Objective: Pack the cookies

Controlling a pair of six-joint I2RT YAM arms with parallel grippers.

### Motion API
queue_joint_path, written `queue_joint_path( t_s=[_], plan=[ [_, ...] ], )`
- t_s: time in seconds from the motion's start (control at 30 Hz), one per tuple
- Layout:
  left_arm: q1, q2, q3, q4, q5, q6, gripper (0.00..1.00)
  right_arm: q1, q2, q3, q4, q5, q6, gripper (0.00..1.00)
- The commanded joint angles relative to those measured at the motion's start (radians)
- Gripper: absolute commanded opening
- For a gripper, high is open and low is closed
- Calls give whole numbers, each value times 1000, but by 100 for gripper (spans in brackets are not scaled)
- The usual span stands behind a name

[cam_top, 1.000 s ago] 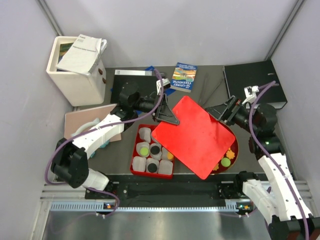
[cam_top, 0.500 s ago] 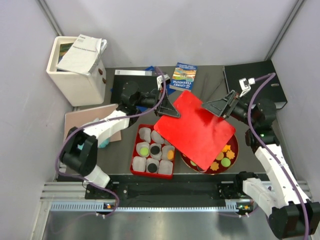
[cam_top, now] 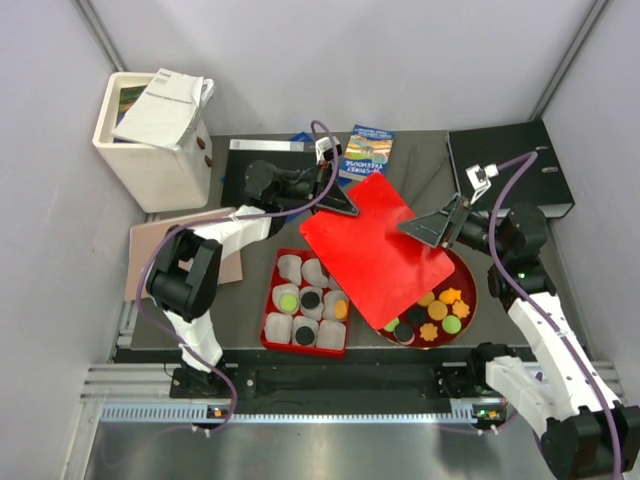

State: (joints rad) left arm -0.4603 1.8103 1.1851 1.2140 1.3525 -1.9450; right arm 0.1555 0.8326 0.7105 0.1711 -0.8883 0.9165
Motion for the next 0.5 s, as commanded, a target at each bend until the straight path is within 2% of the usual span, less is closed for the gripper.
queue_joint_path(
  t_s=[0.0,0.1,0.13,0.2,0.27,0.33,0.4,0.43,0.47],
  plan=[
    [31,9,68,165,-159,-49,0,32,-20,-36,-21,-63,7,70],
    [41,24,77,156,-176,-51,0,39,-17,-45,-22,-60,7,57],
    [43,27,82,151,-177,-45,0,45,-4,-46,-18,-60,8,48],
    [45,38,85,139,-188,-38,0,46,11,-45,2,-80,25,42],
    [46,58,96,145,-194,-43,0,52,26,-45,11,-87,35,30],
    [46,72,111,180,-200,-77,0,53,36,-54,33,-103,60,19],
    [46,99,128,246,-199,-133,0,55,51,-63,91,-129,91,14],
    [46,107,136,266,-197,-152,1,53,54,-66,97,-133,107,4],
    [48,122,139,283,-199,-167,4,55,54,-65,102,-135,107,0]
  ],
)
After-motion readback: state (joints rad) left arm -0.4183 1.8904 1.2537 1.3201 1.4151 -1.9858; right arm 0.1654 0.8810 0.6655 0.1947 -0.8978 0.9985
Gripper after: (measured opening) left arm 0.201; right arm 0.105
